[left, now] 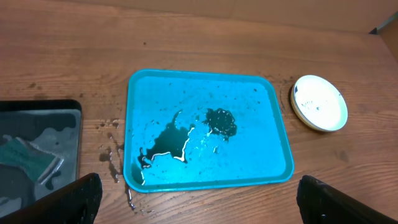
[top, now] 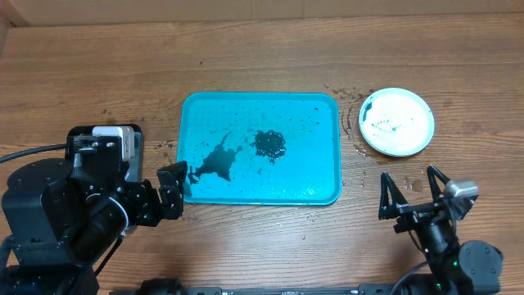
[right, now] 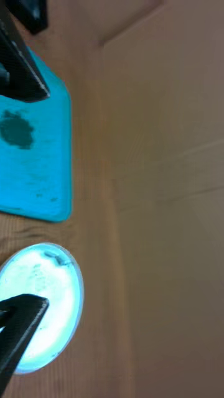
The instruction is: Clean dirty plates on tray and stack at the side
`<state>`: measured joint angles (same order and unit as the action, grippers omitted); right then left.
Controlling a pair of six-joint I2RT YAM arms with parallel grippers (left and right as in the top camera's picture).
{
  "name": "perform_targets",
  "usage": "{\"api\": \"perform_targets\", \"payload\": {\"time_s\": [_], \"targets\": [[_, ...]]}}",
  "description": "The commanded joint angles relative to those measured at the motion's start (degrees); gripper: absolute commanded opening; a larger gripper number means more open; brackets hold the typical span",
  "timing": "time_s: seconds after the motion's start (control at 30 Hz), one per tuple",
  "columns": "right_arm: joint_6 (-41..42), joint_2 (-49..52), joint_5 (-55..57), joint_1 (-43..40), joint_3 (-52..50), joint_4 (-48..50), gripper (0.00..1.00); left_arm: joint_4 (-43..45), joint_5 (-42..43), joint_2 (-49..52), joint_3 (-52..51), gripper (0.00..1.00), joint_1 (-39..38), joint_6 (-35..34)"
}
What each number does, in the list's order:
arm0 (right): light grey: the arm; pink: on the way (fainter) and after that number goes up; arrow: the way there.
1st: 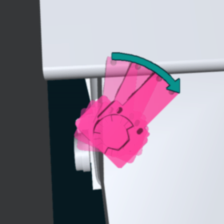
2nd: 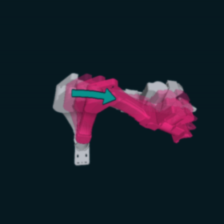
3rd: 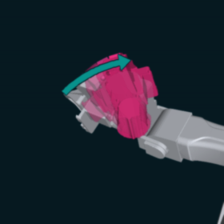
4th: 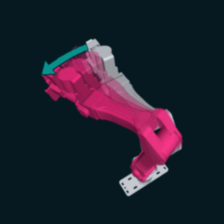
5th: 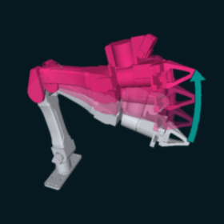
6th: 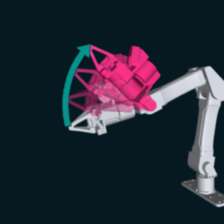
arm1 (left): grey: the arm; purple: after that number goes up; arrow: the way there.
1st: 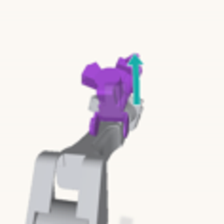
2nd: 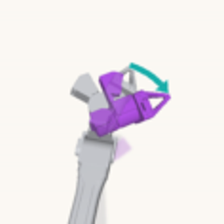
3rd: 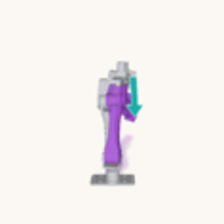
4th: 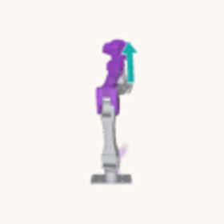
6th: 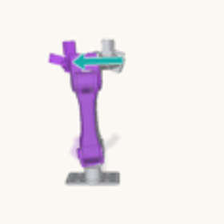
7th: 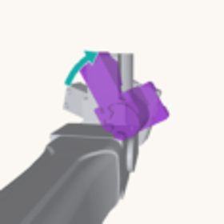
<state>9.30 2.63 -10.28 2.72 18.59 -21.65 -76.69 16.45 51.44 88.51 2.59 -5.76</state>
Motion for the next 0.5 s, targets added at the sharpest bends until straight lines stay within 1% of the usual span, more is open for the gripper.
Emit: {"api": "perform_targets", "payload": {"time_s": [0.0, 0.03, 0.13, 0.37, 0.47], "targets": [[-0.3, -2.5, -1.4, -0.2, -5.4, 6.4, 1.0, 0.2, -0.3, -0.1, -0.2, 1.0, -0.5, 0.9], [-0.3, -2.5, -1.4, -0.2, -7.8, 10.7, 1.0, 0.2, -0.3, -0.1, -0.2, 1.0, -0.5, 0.9], [-0.3, -2.5, -1.4, -0.2, -11.1, 16.8, 1.0, 0.2, -0.3, -0.1, -0.2, 1.0, -0.5, 0.9], [-0.3, -2.5, -1.1, -0.2, -18.0, 28.3, 1.0, 0.2, -0.3, -0.1, -0.2, 1.0, -0.5, 0.9], [-0.3, -2.5, 0.8, -0.2, -18.1, 28.7, 1.0, 0.2, -0.3, -0.1, -0.2, 1.0, -0.5, 0.9]]}}
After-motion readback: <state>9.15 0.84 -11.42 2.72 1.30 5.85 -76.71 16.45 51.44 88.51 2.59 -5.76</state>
